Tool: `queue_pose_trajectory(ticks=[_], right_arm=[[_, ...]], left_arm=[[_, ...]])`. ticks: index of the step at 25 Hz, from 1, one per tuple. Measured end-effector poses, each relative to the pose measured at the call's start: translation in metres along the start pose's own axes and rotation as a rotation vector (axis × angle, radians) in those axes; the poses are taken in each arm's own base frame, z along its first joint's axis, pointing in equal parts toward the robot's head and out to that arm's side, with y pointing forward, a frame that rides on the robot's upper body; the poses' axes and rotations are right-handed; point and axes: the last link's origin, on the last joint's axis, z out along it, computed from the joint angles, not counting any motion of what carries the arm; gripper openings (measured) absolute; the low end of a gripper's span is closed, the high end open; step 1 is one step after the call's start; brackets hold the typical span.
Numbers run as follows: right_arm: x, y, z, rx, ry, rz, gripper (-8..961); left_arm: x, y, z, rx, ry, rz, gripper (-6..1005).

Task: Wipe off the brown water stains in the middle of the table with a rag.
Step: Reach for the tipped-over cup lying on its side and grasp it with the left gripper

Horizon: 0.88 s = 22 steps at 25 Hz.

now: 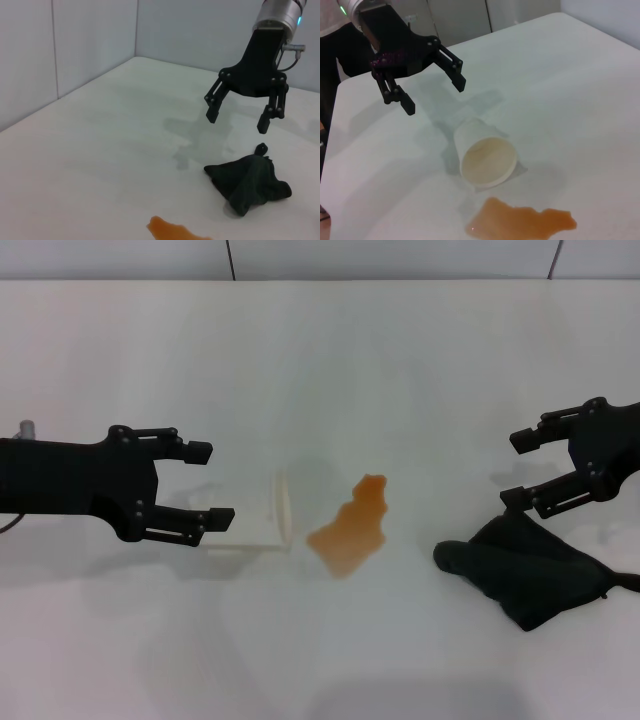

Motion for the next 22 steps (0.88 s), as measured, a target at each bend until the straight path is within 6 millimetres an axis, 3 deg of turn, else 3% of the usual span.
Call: queue_pose_trajectory(ticks=[22], right_arm=[[-0.0001, 0.0020, 0.0041, -0.009, -0.010, -0.008, 855]], left_arm=[[0.0019, -0.0006, 0.0000, -0.003, -0.006, -0.015, 876]])
